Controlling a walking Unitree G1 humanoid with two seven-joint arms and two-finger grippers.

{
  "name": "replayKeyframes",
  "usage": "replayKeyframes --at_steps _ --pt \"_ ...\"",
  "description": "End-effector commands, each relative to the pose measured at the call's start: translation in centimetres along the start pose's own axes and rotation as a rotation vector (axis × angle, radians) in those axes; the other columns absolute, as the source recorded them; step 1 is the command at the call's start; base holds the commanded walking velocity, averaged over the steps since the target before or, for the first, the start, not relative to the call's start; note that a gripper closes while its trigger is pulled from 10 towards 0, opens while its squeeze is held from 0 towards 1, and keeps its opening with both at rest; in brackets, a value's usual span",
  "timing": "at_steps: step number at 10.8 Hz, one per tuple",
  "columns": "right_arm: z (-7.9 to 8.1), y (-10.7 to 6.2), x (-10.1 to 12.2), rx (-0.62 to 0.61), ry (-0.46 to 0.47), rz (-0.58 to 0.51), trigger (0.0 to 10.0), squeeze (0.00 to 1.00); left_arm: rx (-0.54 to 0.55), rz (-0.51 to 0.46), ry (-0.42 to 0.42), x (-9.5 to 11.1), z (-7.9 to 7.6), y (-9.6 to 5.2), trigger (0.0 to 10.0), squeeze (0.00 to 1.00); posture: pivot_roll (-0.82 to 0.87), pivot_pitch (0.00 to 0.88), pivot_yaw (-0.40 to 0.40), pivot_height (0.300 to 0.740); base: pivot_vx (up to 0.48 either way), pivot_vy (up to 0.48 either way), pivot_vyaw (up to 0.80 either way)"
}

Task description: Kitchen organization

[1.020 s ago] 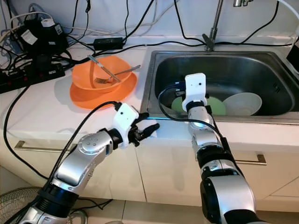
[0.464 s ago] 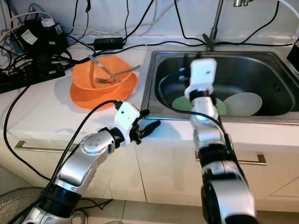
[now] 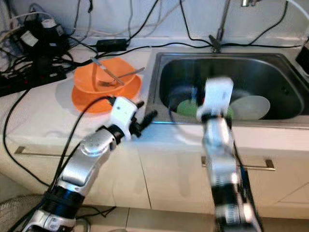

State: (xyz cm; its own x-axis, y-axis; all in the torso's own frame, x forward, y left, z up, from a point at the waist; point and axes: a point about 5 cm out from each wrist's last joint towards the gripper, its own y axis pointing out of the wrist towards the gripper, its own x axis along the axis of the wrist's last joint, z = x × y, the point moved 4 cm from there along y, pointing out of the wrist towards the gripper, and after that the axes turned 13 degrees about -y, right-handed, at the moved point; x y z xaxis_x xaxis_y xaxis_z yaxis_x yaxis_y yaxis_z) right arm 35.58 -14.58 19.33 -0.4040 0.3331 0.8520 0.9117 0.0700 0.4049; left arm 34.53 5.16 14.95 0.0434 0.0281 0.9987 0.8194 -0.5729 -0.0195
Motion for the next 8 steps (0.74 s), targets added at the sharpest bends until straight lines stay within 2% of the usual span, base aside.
replayKeyframes --at_steps 1,2,4,6,7,8 --pt "0.5 -0.4 0.1 0.020 -0.003 0.014 10.0 0.00 0.031 -0.007 0.015 0.1 0.5 0.1 10.0 0.00 0.01 0.000 0.069 0.740 0.000 0.000 0.00" --pt "1.2 -1.6 -0.9 0.028 0.011 0.060 10.0 0.00 0.034 -0.018 0.009 0.1 0.5 0.2 10.0 0.00 0.01 0.000 0.072 0.740 0.000 0.000 0.00" --pt "2.3 -2.7 -1.7 0.043 0.031 0.108 10.0 0.00 0.027 -0.026 0.006 0.1 0.4 0.2 10.0 0.00 0.02 0.000 0.073 0.740 0.000 0.000 0.00" --pt "2.8 -2.9 -1.8 0.047 0.043 0.130 10.0 0.00 0.002 -0.082 0.039 1.6 -0.1 0.3 10.0 0.00 0.02 0.000 0.073 0.740 0.000 0.000 0.00" --pt "2.9 -2.8 -2.0 0.046 0.041 0.138 10.0 0.00 0.009 -0.177 0.057 4.2 -0.1 0.3 10.0 0.00 0.03 0.000 0.068 0.740 0.000 0.000 0.00" --pt "2.9 -2.7 -2.1 0.041 0.042 0.143 10.0 0.00 0.035 -0.258 0.037 6.6 0.3 0.1 10.0 0.00 0.03 0.000 0.064 0.740 0.000 0.000 0.00"
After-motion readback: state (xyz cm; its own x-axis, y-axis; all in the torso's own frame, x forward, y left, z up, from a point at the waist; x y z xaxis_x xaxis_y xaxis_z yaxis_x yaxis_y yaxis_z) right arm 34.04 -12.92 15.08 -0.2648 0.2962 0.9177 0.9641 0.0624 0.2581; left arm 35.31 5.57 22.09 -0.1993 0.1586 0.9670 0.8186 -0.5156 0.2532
